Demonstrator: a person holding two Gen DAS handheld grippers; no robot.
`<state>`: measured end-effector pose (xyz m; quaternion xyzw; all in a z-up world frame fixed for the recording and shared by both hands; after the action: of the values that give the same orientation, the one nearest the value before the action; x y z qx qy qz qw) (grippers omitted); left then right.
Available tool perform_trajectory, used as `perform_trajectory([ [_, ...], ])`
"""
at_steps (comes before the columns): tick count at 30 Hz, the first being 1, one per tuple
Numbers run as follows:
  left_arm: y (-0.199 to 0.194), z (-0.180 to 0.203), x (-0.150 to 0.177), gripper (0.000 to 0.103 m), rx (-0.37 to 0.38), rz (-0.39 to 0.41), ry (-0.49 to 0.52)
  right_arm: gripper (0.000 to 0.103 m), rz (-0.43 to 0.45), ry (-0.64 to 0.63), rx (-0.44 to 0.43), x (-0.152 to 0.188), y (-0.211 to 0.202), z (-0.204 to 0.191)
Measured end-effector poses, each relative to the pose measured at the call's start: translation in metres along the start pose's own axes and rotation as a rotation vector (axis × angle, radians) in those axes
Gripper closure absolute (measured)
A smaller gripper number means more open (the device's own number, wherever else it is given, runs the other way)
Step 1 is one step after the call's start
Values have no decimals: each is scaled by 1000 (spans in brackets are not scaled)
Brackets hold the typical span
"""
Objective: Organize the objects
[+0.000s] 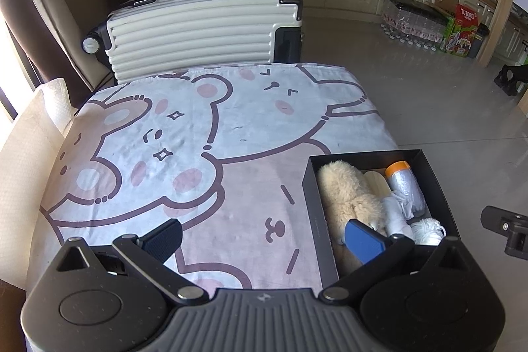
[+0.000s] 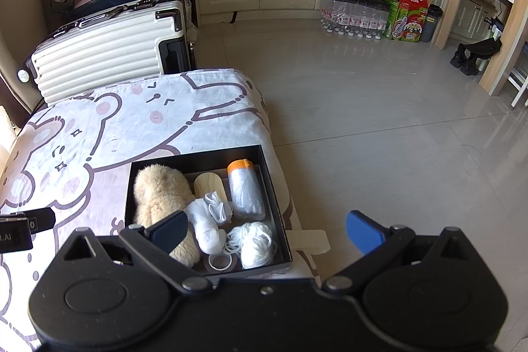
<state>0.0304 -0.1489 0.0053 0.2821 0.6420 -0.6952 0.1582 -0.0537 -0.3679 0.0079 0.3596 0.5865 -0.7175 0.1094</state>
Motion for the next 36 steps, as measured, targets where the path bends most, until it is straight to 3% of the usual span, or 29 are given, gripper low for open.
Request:
perform_trajectory([
  [36,2,2,1,0,9,-8,13,0,-4,-5,-2,2,4,-1],
])
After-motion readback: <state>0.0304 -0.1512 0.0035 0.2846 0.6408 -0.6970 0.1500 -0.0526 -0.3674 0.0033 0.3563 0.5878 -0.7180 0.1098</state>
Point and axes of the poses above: each gripper's, at about its wrist camera, not at the fingertips, and y roughly the way its jaws point, z to its right, x to its underside, the point moved 1 cm from there along y, roughly the way its jaws point, and after that the axes turned 2 degrees about -y, right-handed, at the moved point
